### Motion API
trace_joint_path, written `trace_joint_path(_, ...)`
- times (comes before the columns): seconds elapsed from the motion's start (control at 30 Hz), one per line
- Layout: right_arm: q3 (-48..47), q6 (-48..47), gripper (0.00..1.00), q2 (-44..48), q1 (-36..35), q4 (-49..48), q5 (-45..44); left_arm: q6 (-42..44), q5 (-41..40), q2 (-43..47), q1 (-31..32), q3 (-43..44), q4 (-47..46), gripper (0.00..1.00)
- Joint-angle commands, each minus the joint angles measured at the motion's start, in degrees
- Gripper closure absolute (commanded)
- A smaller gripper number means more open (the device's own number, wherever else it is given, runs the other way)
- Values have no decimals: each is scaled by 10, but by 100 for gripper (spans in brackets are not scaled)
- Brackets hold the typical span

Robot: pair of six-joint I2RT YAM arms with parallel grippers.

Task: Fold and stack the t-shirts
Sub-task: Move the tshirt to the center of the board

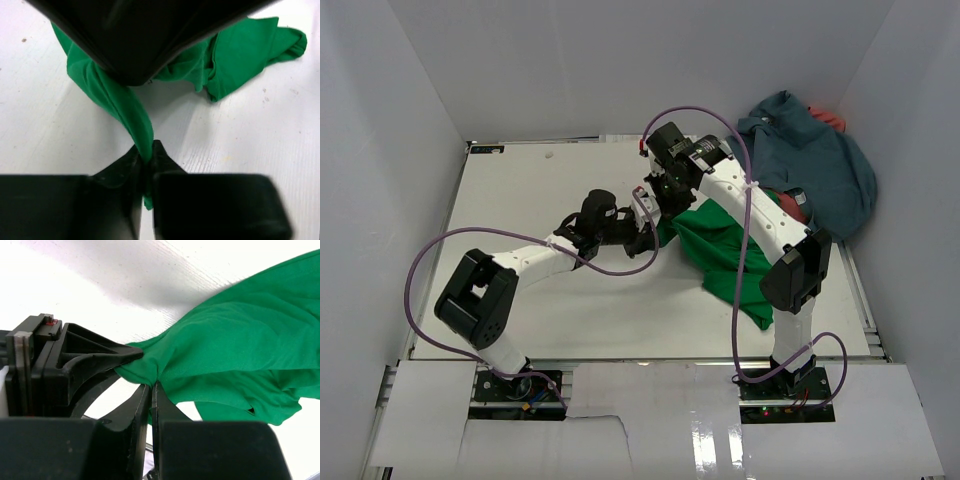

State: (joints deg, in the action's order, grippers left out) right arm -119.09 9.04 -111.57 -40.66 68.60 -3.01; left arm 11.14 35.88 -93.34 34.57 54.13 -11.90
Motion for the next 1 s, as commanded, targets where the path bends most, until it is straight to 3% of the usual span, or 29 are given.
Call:
trace_joint_path(0.0,-5,12,92,12,-7,-22,15,14,0,-3,9,23,45,83)
trace_joint_path(0.03,-6,12,92,12,-6,-22,15,17,-1,-14,9,40,54,87)
trace_joint_path(0.23,-5,12,92,9,-6,-22,9,19,0,-13,10,45,70,86)
trace_joint_path(0.37,-6,8,91,7,-6,-22,3,19,-16,0,11,45,75,100)
trace_joint_path(0.43,-2,6,82,7,-6,-27,1,13,-42,8,12,56,98,100)
trace_joint_path(0.57,34,5,28,28,-6,-43,-29,-29,-147,25,12,105,138,100)
trace_joint_path(0.67,90,13,8,96,-5,-79,-80,-60,-246,20,11,177,194,100)
trace_joint_path(0.83,237,4,2,210,0,-169,-68,-80,-350,-1,9,290,272,100)
trace_joint_path(0.97,401,4,8,291,0,-213,6,-72,-410,-32,9,351,323,100)
